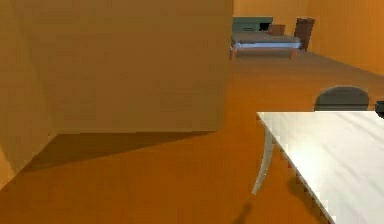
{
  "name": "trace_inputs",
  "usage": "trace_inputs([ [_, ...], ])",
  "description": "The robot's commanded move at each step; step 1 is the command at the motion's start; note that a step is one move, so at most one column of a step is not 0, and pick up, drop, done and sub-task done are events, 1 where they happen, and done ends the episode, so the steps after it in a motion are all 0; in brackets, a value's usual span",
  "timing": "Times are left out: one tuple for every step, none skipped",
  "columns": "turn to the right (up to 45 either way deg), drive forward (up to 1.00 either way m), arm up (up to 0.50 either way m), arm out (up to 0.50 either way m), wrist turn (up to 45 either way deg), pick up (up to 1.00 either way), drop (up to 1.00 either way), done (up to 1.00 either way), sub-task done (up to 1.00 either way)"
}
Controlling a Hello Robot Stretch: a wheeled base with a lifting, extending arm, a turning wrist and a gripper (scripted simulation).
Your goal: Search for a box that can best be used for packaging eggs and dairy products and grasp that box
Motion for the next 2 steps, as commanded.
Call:
trace_inputs([
  [-3.0,0.0,0.0,0.0,0.0,0.0,0.0,0.0,0.0],
  [0.0,1.0,0.0,0.0,0.0,0.0,0.0,0.0,0.0],
])
